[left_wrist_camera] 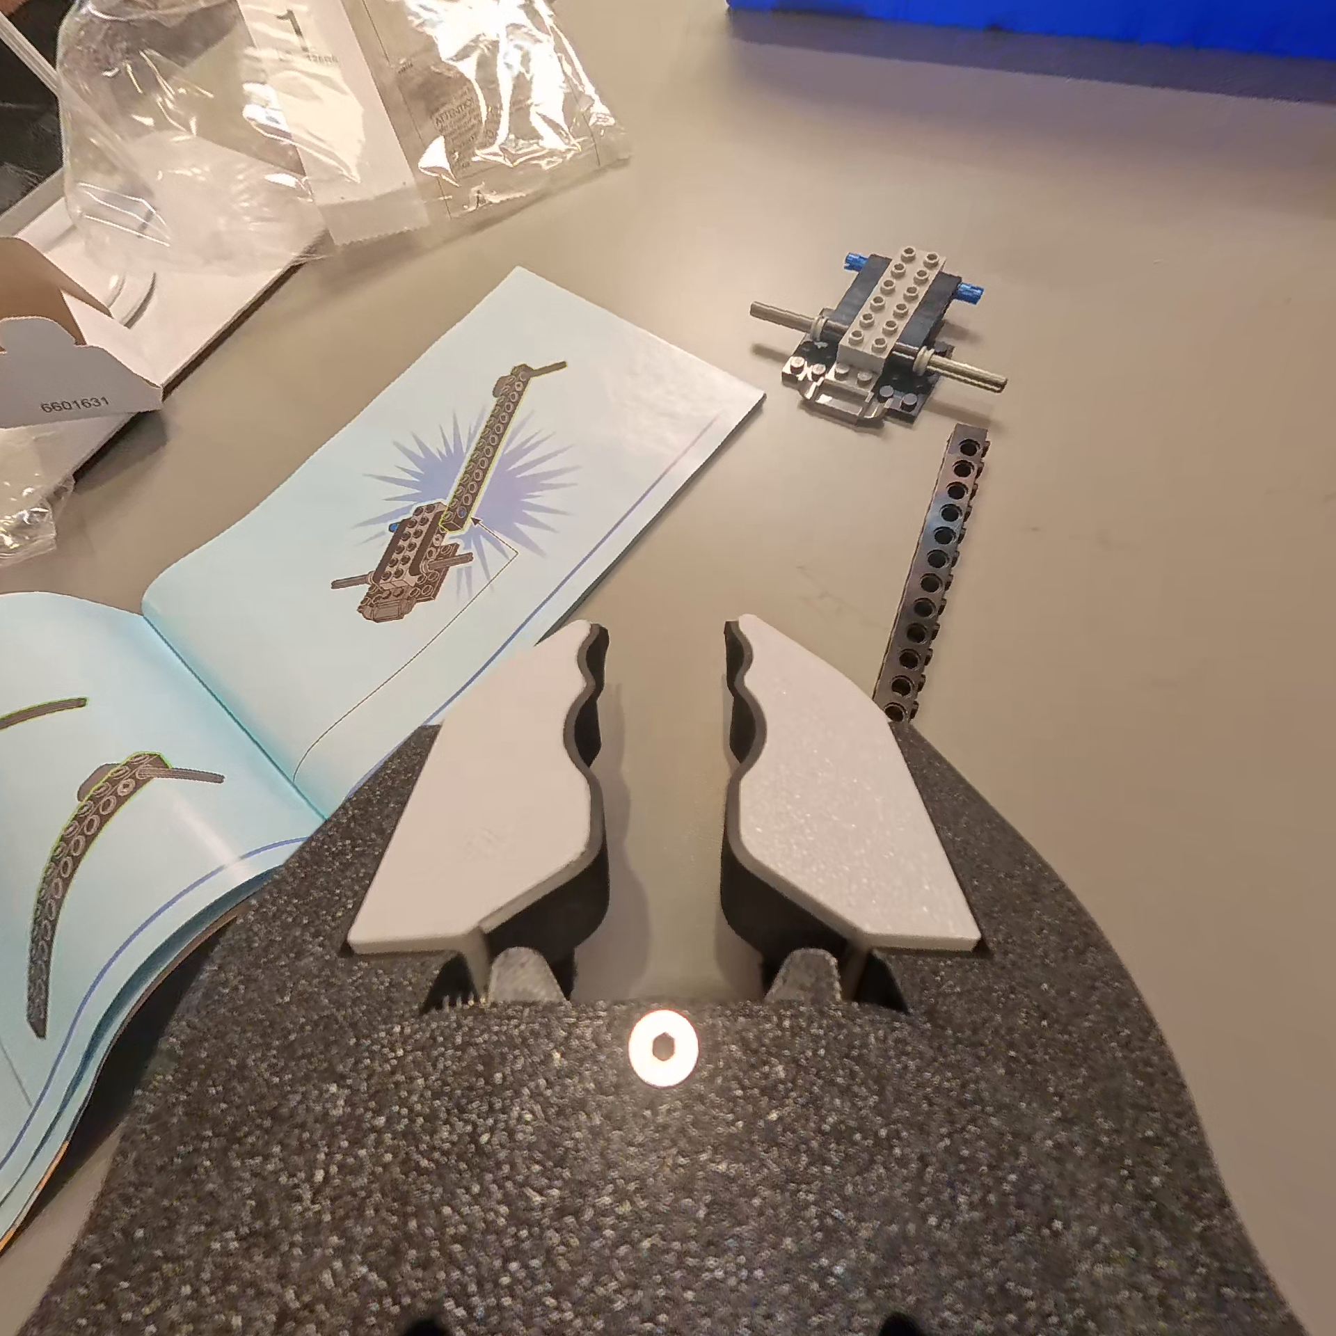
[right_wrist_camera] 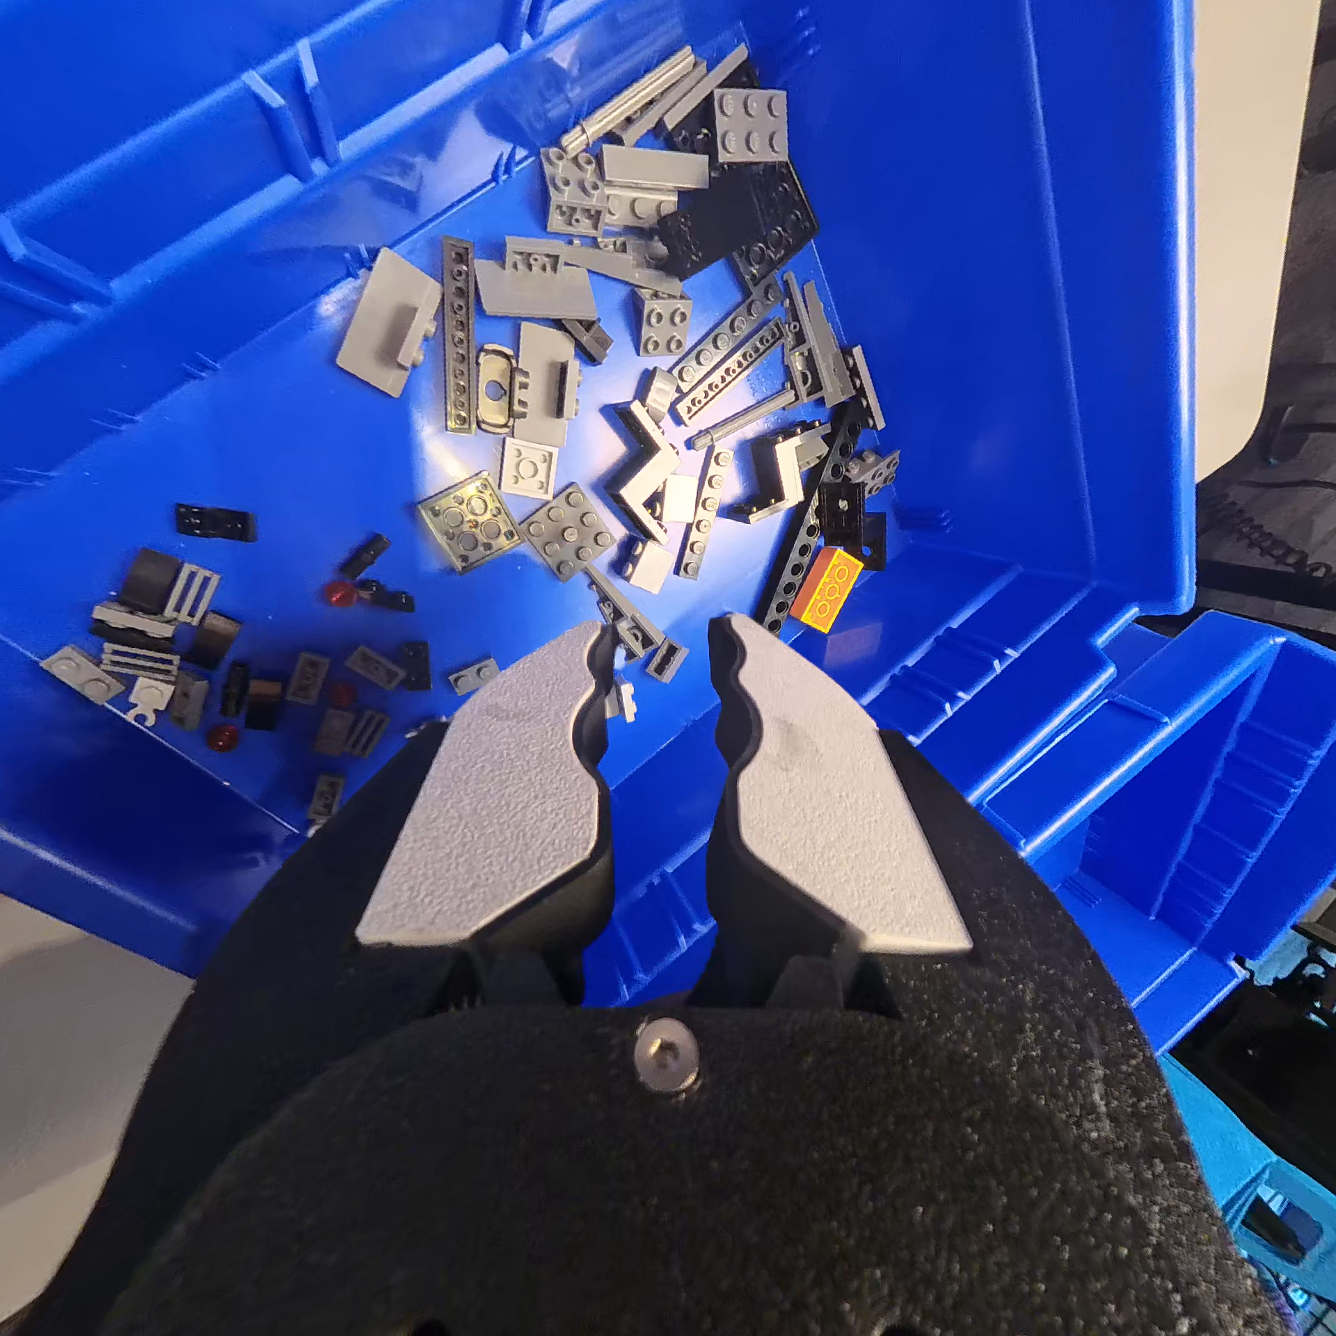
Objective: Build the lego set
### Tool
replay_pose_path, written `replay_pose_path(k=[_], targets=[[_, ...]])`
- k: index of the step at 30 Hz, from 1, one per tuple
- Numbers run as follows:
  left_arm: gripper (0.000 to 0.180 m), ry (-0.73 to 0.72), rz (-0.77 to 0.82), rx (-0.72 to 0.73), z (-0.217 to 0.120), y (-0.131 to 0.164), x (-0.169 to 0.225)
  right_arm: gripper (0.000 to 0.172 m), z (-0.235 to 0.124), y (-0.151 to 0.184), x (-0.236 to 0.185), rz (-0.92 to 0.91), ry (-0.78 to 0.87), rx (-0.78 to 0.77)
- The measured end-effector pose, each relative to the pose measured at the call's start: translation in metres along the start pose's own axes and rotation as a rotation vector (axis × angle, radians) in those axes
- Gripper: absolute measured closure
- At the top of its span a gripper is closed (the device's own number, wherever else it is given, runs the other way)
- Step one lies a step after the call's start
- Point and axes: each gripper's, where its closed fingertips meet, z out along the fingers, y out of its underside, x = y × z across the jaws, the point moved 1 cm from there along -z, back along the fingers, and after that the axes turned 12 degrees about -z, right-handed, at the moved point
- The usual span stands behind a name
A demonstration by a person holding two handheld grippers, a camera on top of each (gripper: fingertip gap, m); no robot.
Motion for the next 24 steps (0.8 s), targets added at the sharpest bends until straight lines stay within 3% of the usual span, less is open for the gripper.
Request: replay_pose_path(k=[11,24], targets=[[0.148,-0.004,-0.008,-0.009,0.001,0.001,-0.001,0.145,0.005,0.005,-0.004,0.006,0.000,0.012],[0.148,0.019,0.006,-0.027,0.003,0.003,0.002,0.144,-0.031,0.019,-0.009,0.027,0.077,0.045]])
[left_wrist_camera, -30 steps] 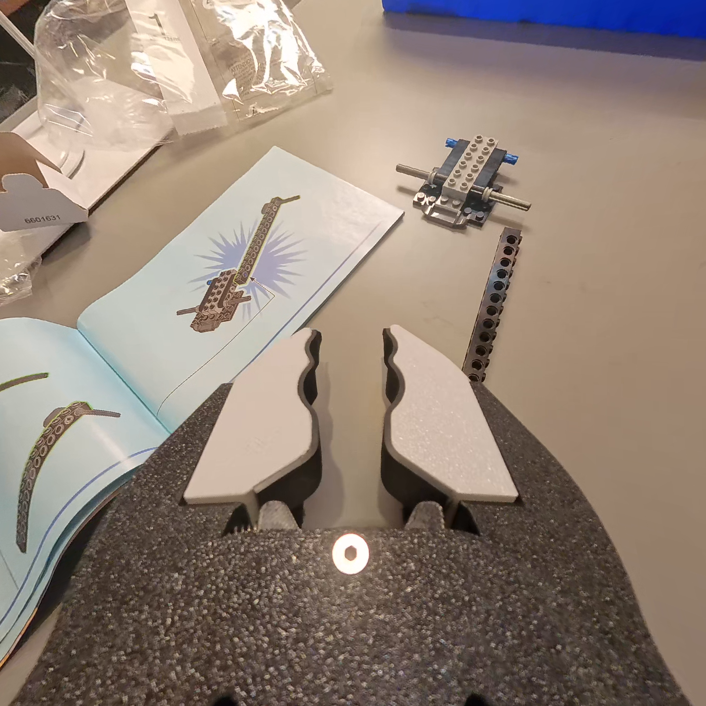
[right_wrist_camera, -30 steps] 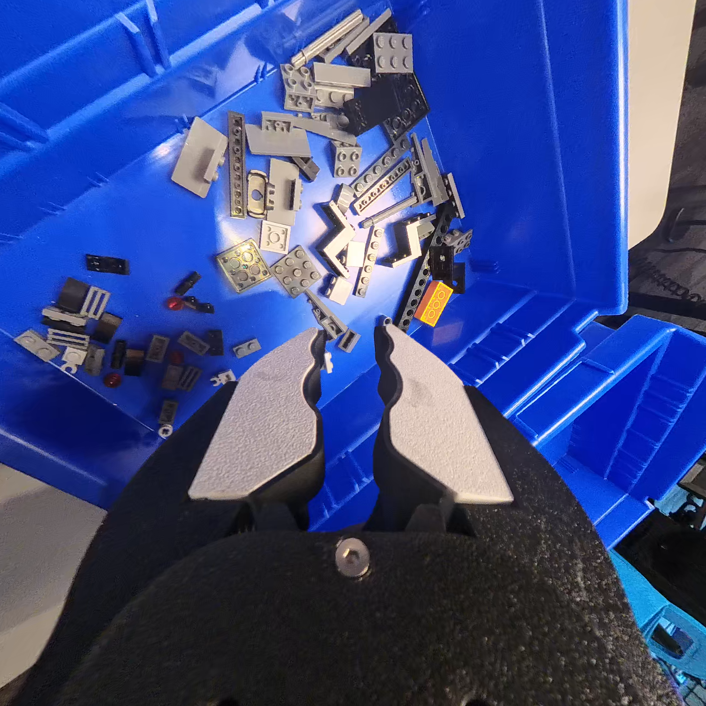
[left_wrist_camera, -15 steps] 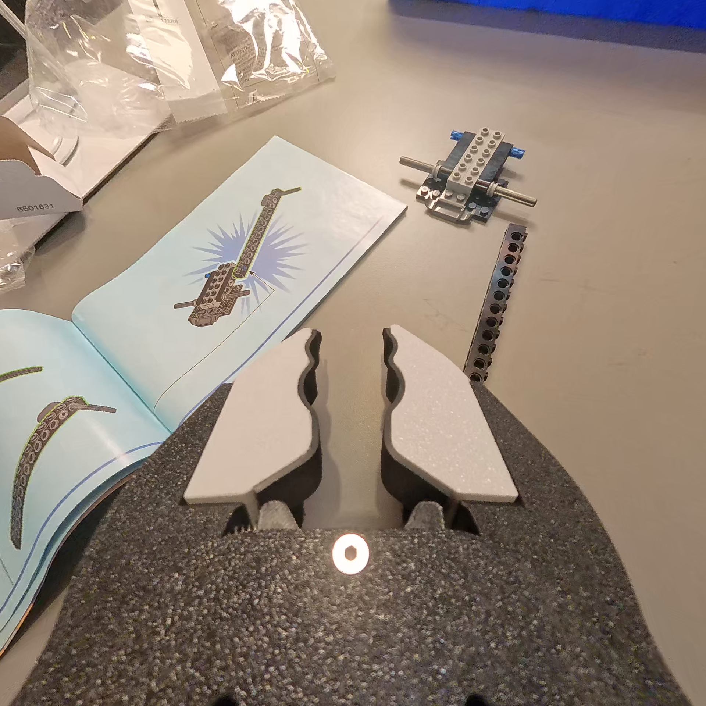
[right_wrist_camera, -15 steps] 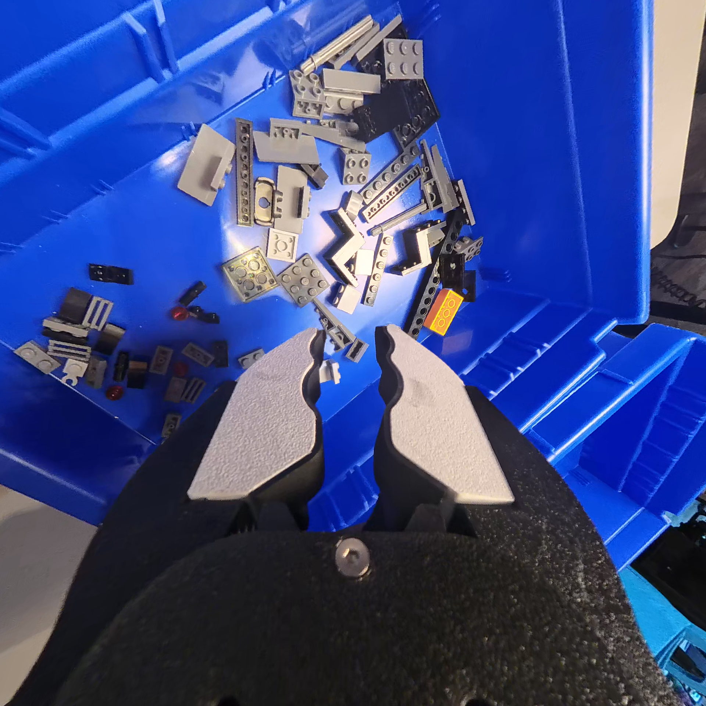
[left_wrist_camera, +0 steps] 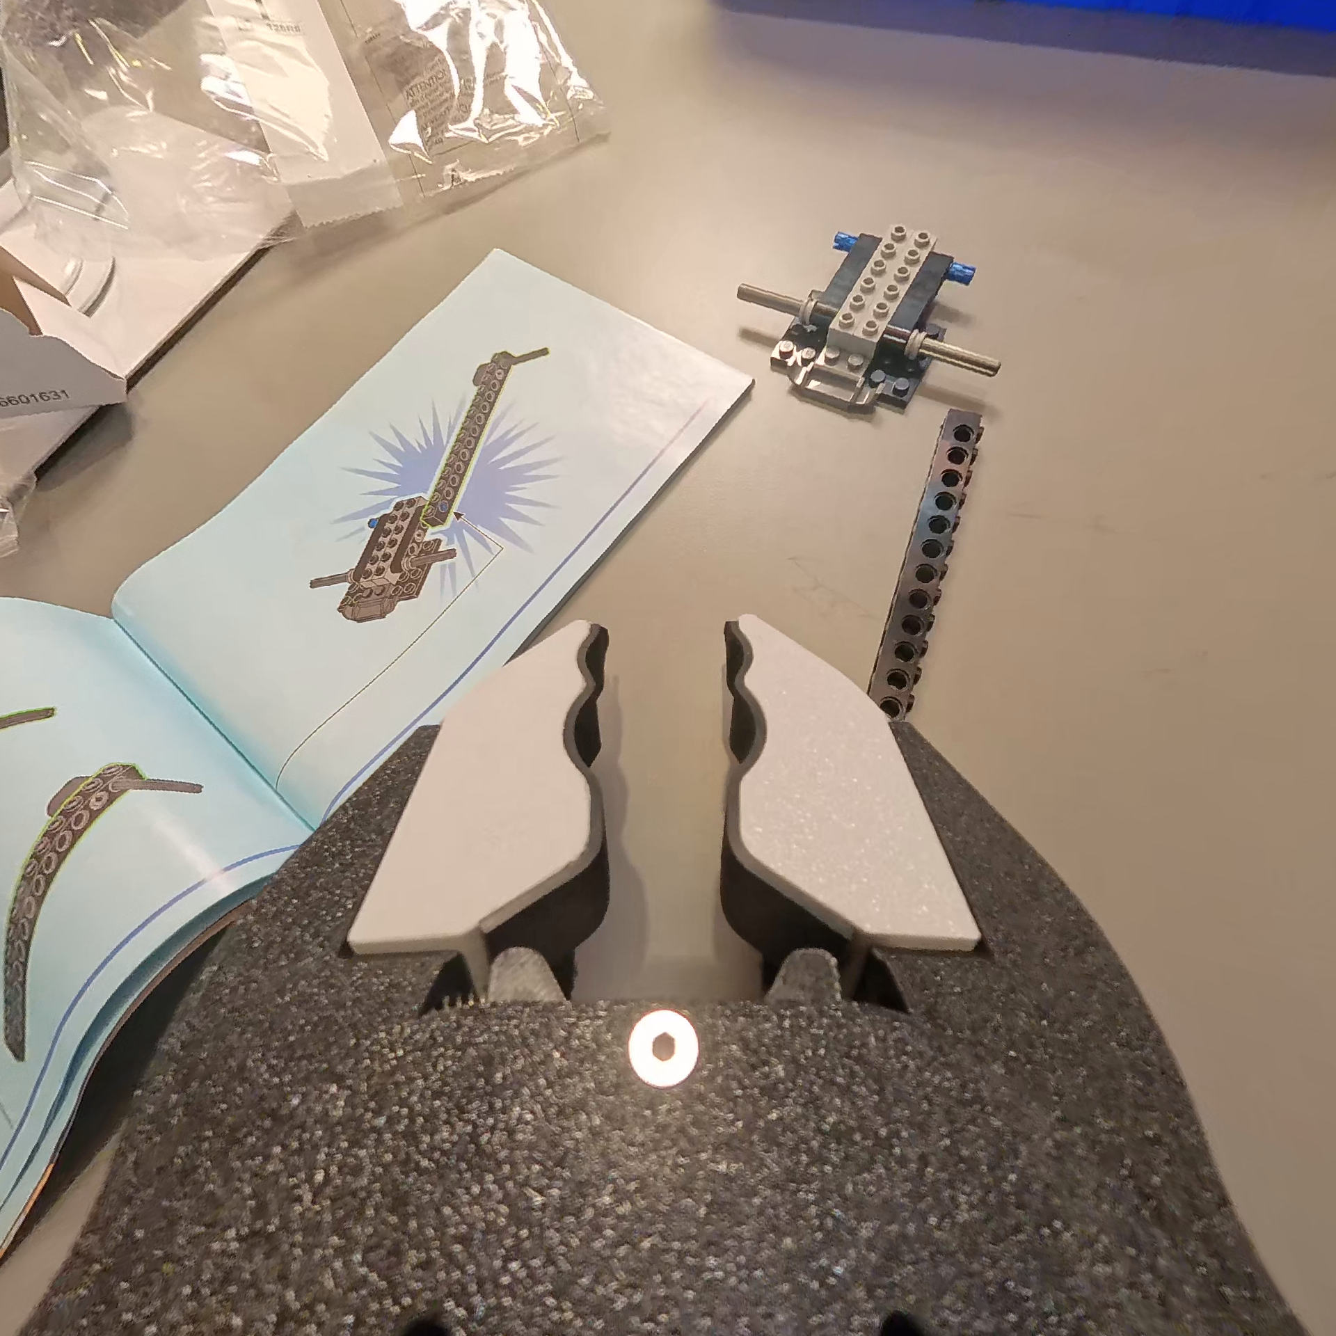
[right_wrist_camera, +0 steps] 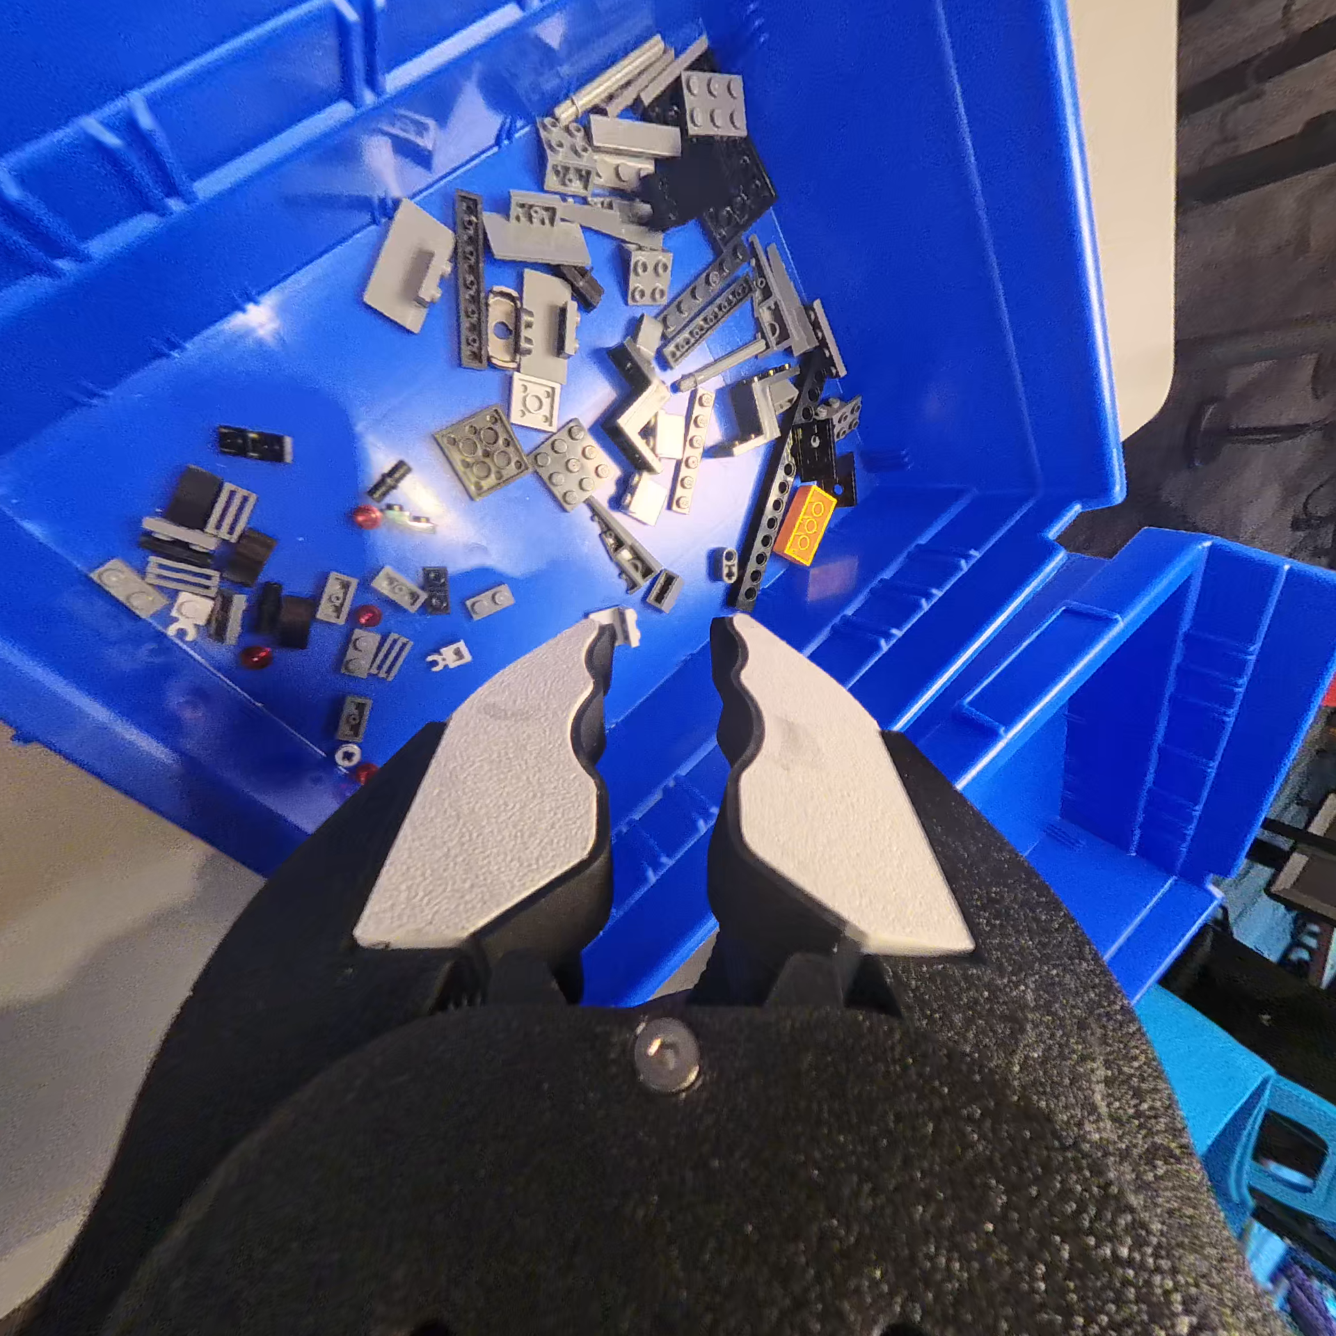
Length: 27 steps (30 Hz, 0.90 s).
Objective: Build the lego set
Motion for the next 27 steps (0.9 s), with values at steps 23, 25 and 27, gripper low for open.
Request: replay_pose_path(k=[23,25,27], targets=[[0.148,-0.033,-0.013,-0.006,0.002,0.000,-0.004,0.137,-0.039,-0.013,-0.109,-0.058,-0.252,0.367],[0.148,-0.041,-0.017,-0.014,0.003,0.000,-0.005,0.135,-0.033,-0.014,-0.119,-0.081,-0.275,0.338],[0.148,-0.049,-0.018,-0.021,0.004,0.001,-0.006,0.135,-0.026,-0.015,-0.130,-0.107,-0.300,0.307]])
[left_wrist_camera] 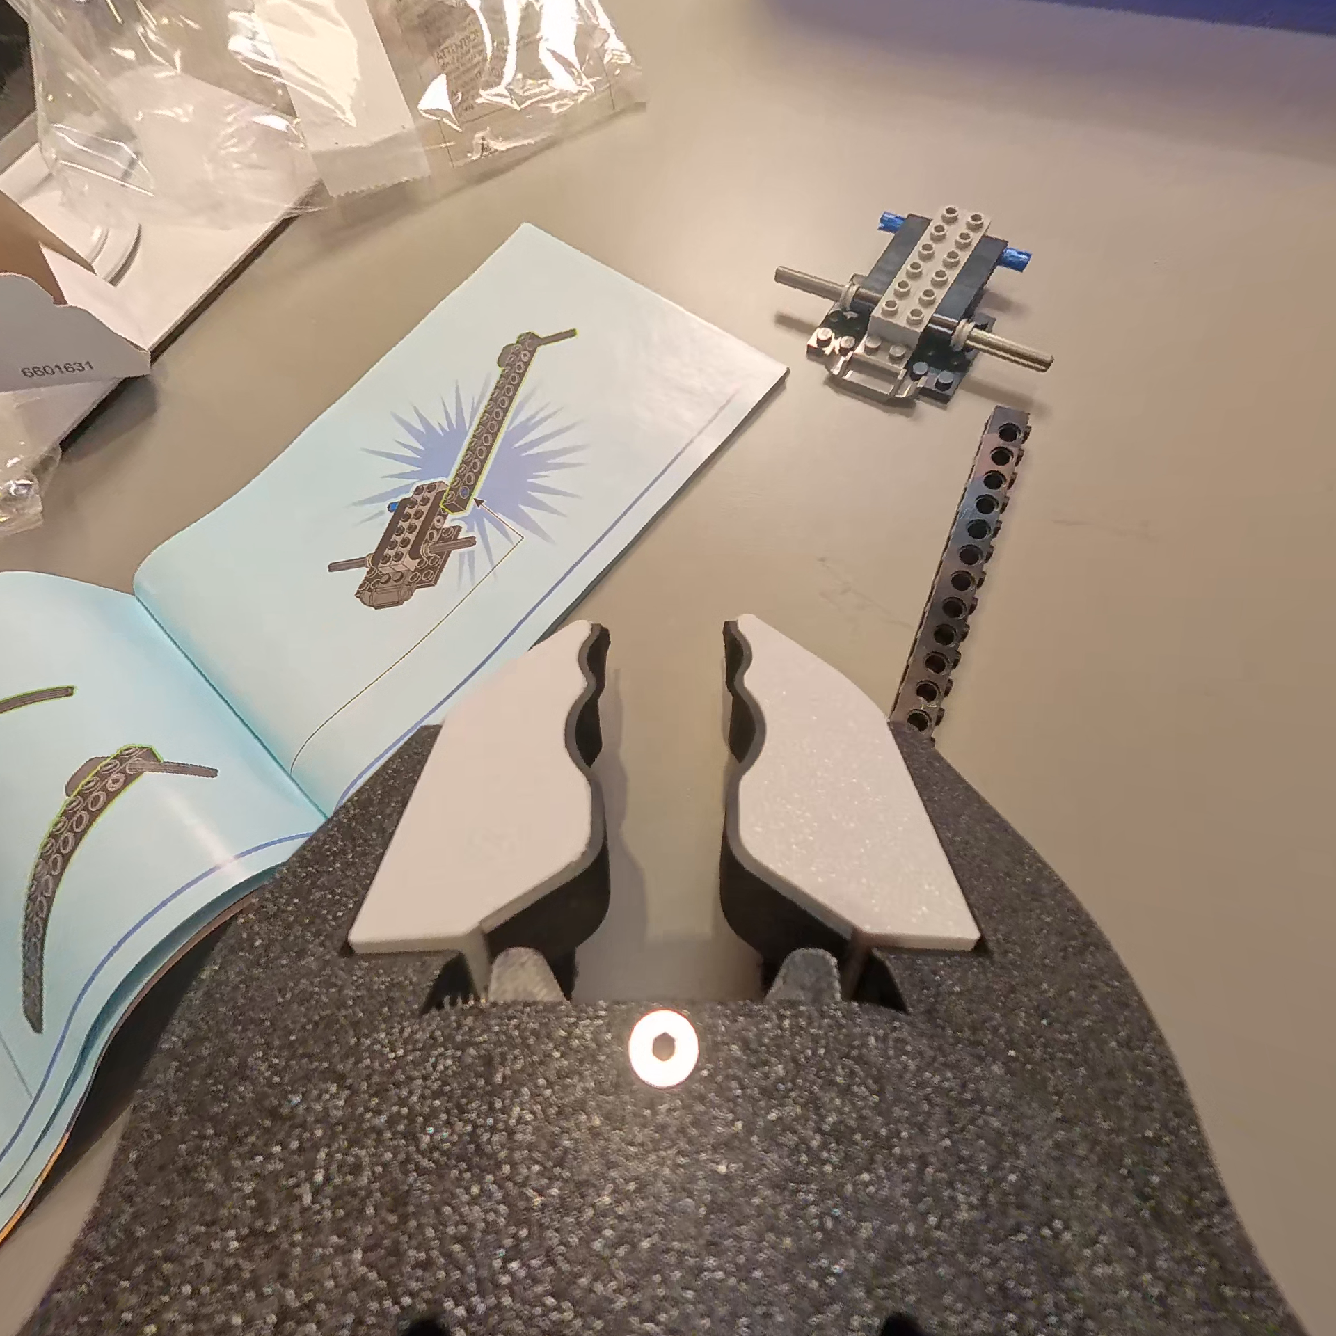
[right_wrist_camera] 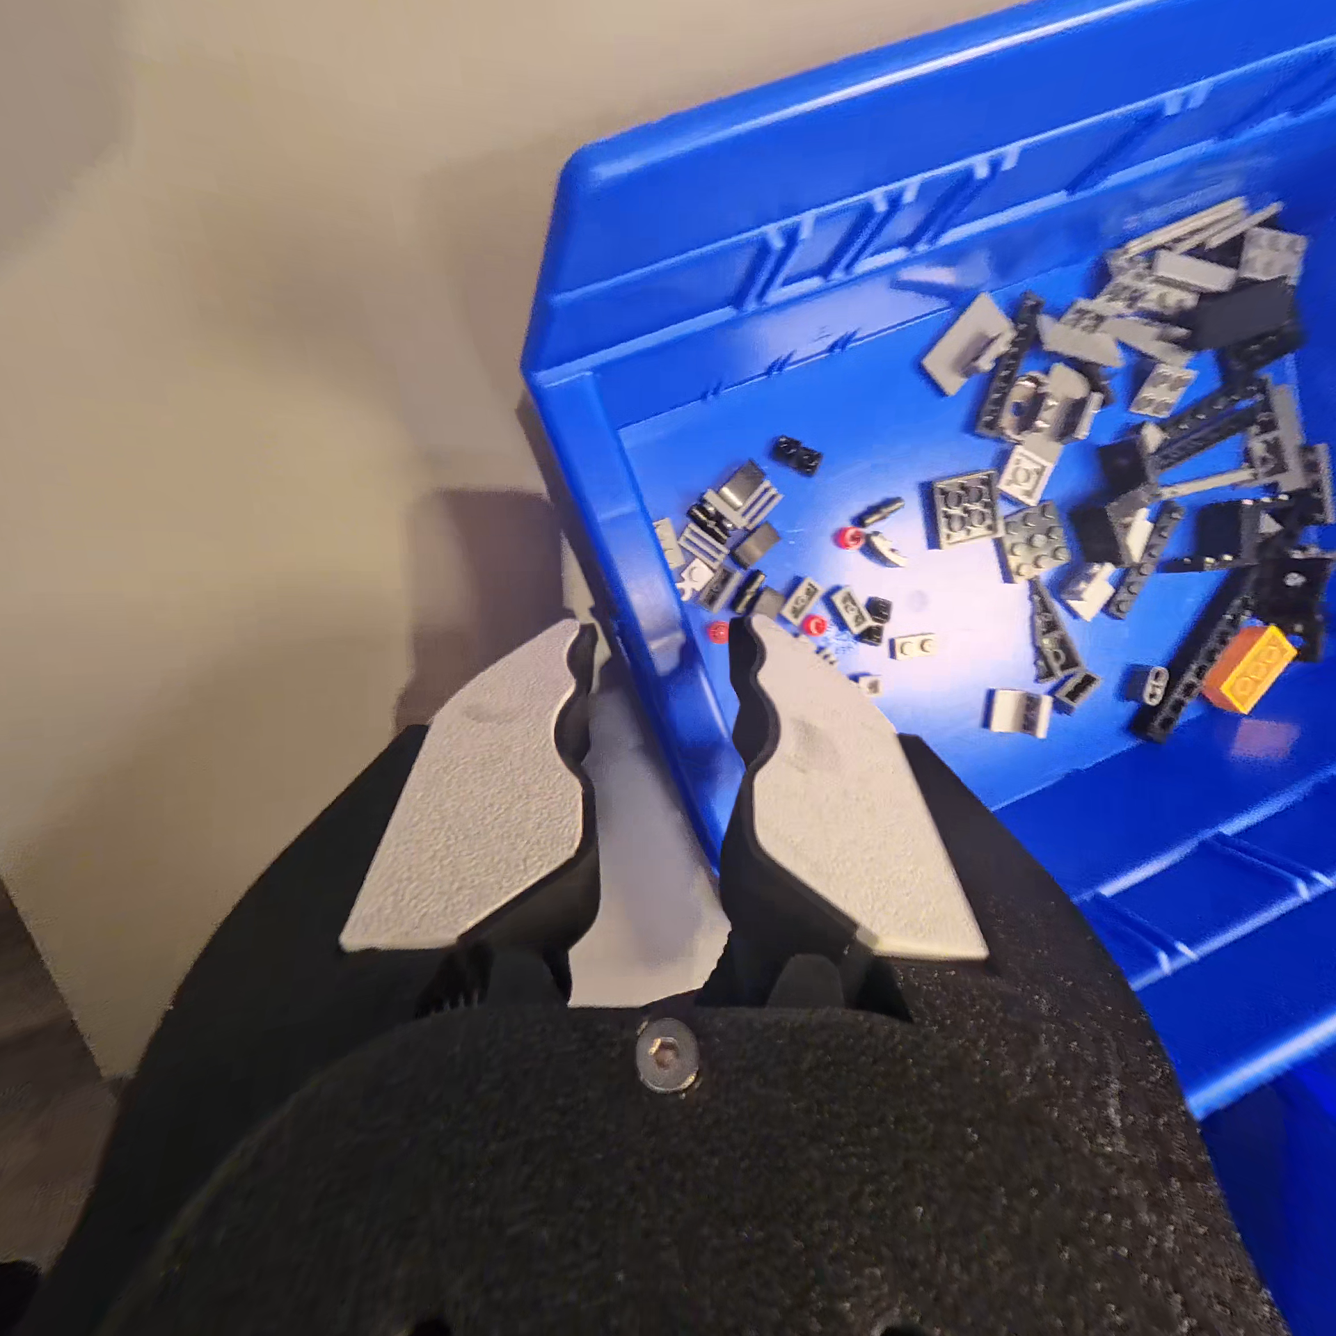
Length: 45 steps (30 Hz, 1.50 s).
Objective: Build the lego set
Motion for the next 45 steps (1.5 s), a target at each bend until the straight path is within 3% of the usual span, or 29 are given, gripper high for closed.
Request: replay_pose_path(k=[9,23,34,38,45], targets=[[0.149,-0.015,0.020,-0.006,0.001,0.001,0.001,0.147,0.026,-0.017,-0.007,-0.079,0.070,-0.122],[0.150,0.021,0.035,0.011,-0.002,0.000,0.006,0.145,0.056,-0.110,-0.043,-0.137,0.126,-0.227],[0.150,0.055,0.049,0.021,-0.004,0.000,0.010,0.144,0.065,-0.173,-0.073,-0.057,-0.048,-0.083],[0.149,0.059,0.058,0.032,-0.006,0.000,0.011,0.144,0.045,-0.169,-0.049,0.025,-0.037,-0.007],[0.149,0.065,0.057,0.024,-0.005,0.000,0.012,0.144,0.013,-0.114,0.035,0.202,0.125,-0.011]])
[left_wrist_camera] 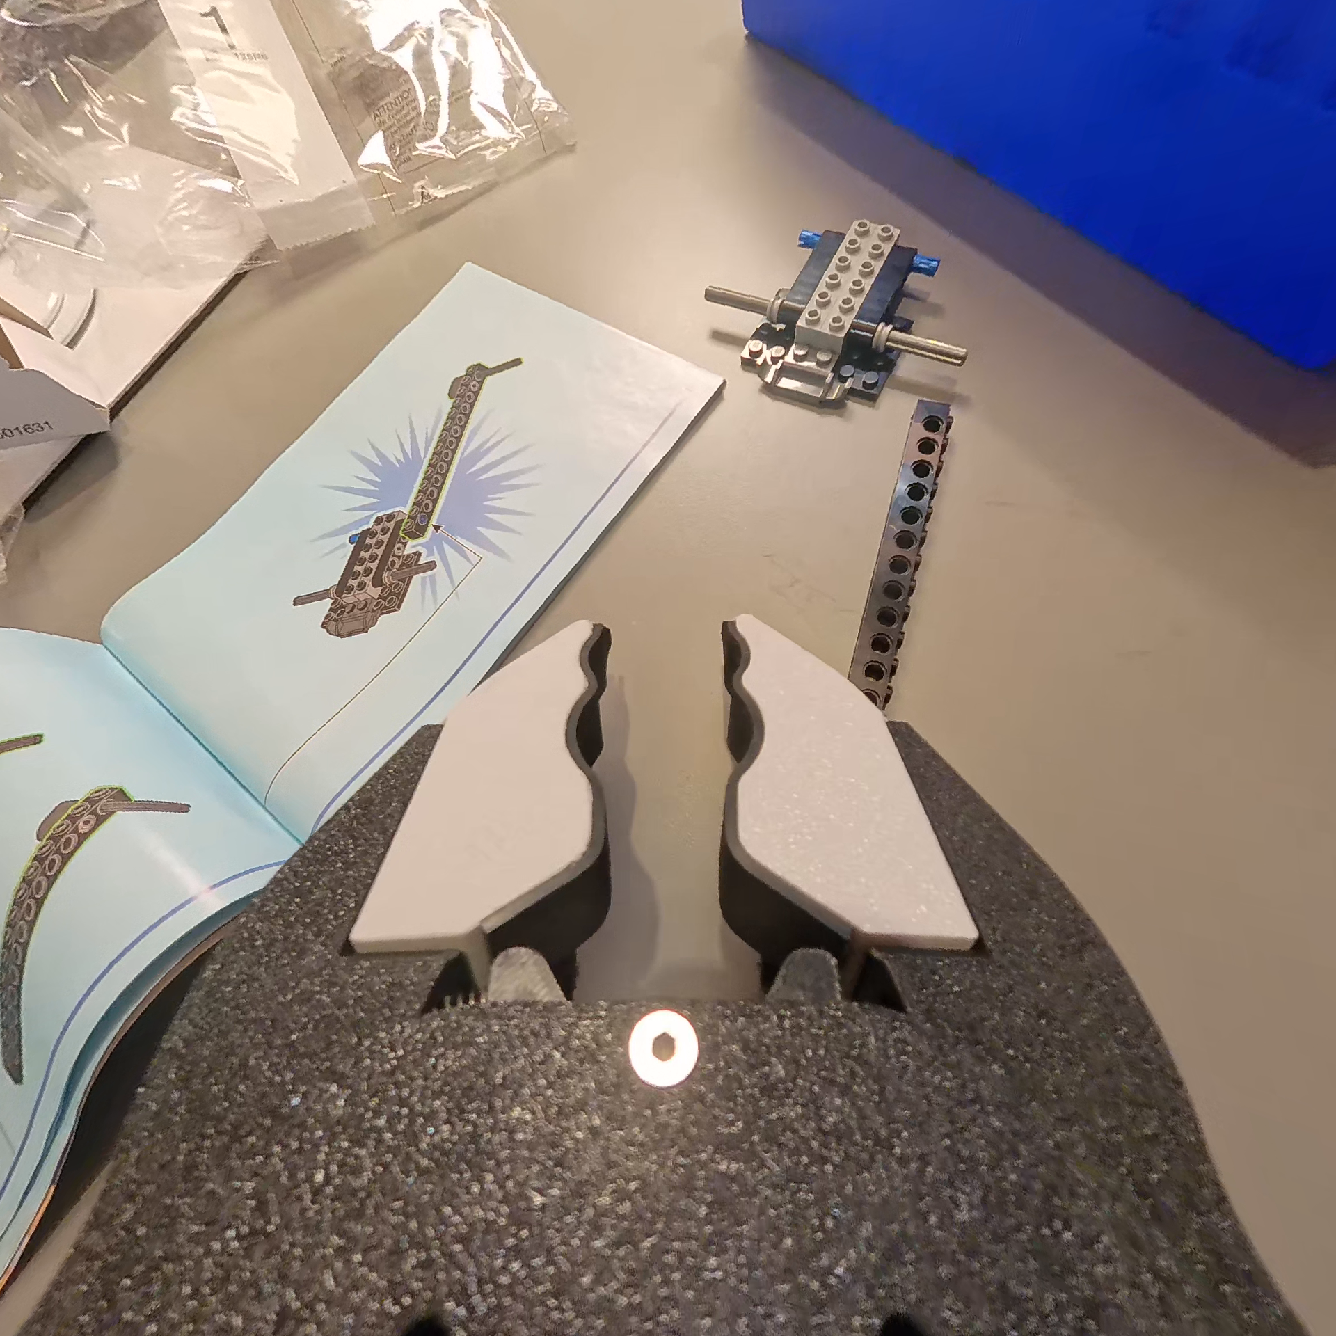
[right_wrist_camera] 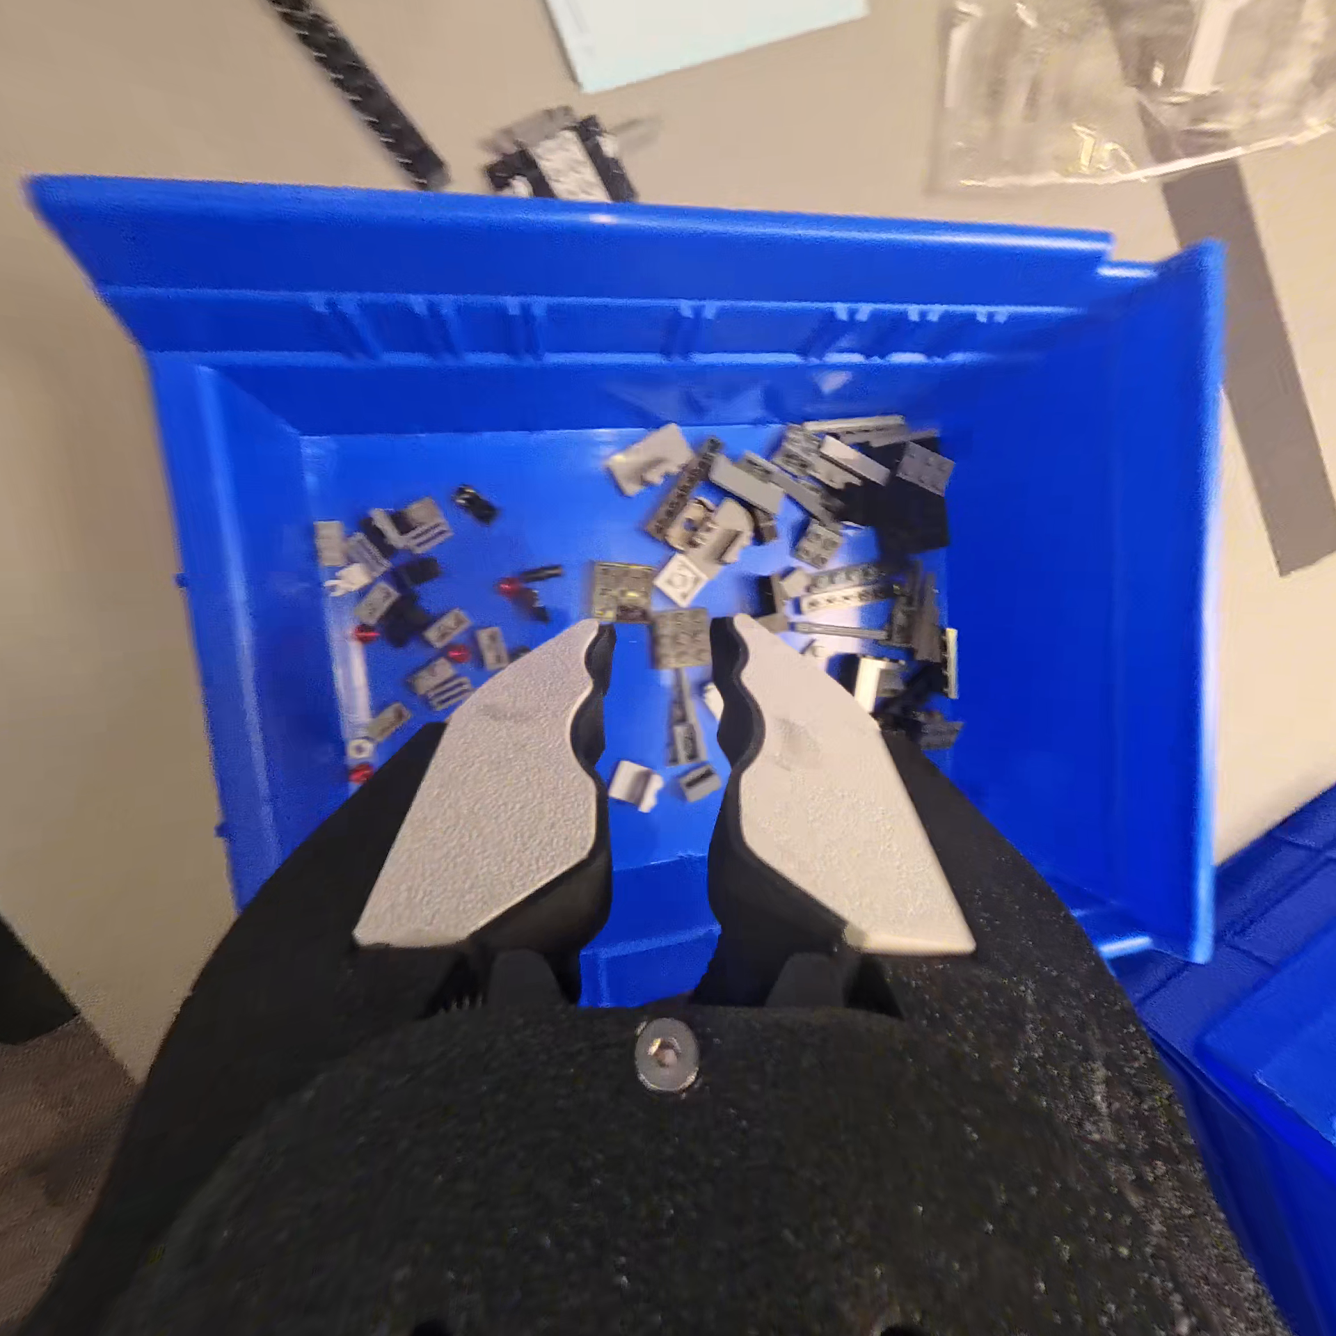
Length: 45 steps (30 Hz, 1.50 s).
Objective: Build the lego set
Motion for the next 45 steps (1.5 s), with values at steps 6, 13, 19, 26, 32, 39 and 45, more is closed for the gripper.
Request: replay_pose_path(k=[6,13,19,26,32,39,45], targets=[[0.149,-0.001,-0.008,0.001,0.000,0.000,-0.001,0.145,0.011,0.011,0.025,0.004,0.011,-0.023],[0.149,0.005,-0.016,-0.019,0.002,0.001,-0.001,0.145,0.025,0.012,0.030,-0.006,-0.003,-0.028],[0.149,0.010,-0.016,-0.025,0.003,0.002,-0.001,0.146,0.028,0.013,0.034,0.007,0.000,-0.024],[0.149,0.011,-0.008,-0.020,0.002,0.002,0.000,0.146,0.031,0.014,0.035,0.006,0.007,-0.042],[0.149,0.012,-0.005,-0.020,0.002,0.002,0.001,0.146,0.030,0.014,0.036,0.017,0.013,-0.039],[0.149,0.009,-0.003,-0.022,0.002,0.002,0.000,0.147,0.030,0.014,0.037,0.021,0.018,-0.036],[0.149,0.007,-0.003,-0.025,0.003,0.002,0.000,0.147,0.029,0.013,0.038,0.027,0.023,-0.026]])
